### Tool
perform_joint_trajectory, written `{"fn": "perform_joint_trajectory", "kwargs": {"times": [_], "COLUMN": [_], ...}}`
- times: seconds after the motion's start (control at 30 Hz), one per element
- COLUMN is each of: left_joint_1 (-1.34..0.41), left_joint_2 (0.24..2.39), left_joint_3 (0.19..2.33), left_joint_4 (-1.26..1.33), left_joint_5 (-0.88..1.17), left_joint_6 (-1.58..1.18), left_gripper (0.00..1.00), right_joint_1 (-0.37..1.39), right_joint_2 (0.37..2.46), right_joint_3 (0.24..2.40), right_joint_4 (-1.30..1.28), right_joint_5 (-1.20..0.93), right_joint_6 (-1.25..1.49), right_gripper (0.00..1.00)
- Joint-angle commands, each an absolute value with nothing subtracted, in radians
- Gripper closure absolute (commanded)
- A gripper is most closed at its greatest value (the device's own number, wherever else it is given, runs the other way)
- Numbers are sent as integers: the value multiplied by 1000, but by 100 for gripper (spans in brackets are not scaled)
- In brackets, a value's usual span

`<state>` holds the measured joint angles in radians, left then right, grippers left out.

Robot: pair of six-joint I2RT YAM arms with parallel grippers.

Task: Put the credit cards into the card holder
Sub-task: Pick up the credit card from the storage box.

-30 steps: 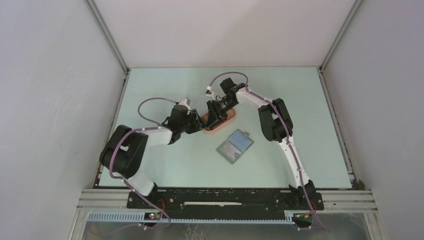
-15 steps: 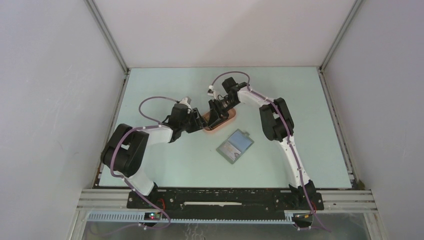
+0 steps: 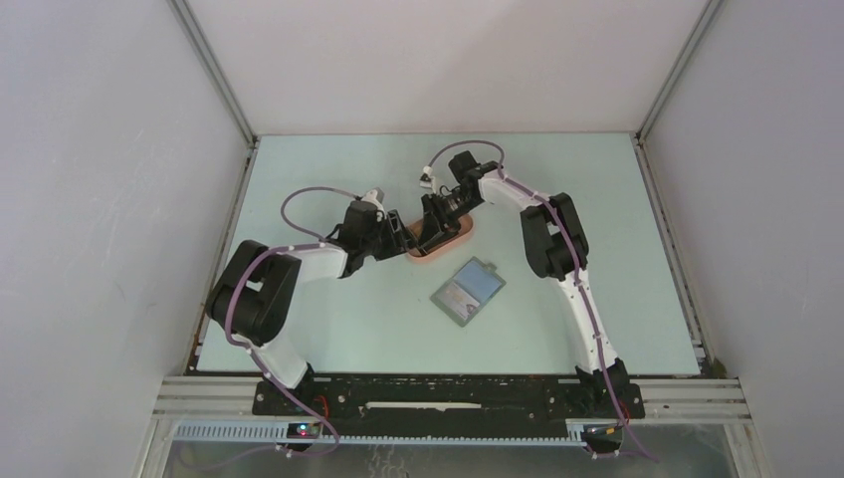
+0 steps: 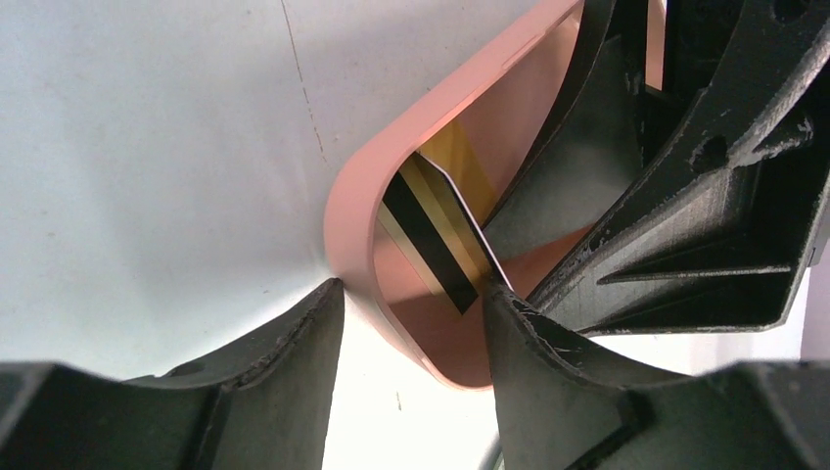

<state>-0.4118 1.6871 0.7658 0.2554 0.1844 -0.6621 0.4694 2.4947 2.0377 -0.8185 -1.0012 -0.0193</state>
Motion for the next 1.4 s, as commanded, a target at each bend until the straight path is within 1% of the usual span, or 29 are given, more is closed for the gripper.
{"fn": "perform_joint_trajectory", "kwargs": {"times": [0.0,0.2,0.4,0.67,0.87,1.37], "left_joint_1": [-410,-410,-410,-412,-413,-411], "left_joint_2": [1690,1704,1742,1738,1713,1581], "left_joint_3": [830,848,874,881,870,831], "left_joint_4": [292,276,265,256,255,174], "left_joint_5": [222,224,234,249,260,194], "left_joint_6": [-644,-637,-635,-629,-641,-615], "left_gripper": [40,40,39,39,37,37], "right_joint_1": [450,446,443,443,441,424], "right_joint_2": [2497,2508,2521,2528,2528,2530], "right_joint_3": [2048,2056,2070,2089,2088,2083], "right_joint_4": [-802,-806,-815,-841,-836,-825], "right_joint_5": [-965,-971,-981,-998,-1002,-1021], "right_joint_6": [-13,-8,-5,-21,-12,-5], "right_gripper": [42,37,35,36,40,44]}}
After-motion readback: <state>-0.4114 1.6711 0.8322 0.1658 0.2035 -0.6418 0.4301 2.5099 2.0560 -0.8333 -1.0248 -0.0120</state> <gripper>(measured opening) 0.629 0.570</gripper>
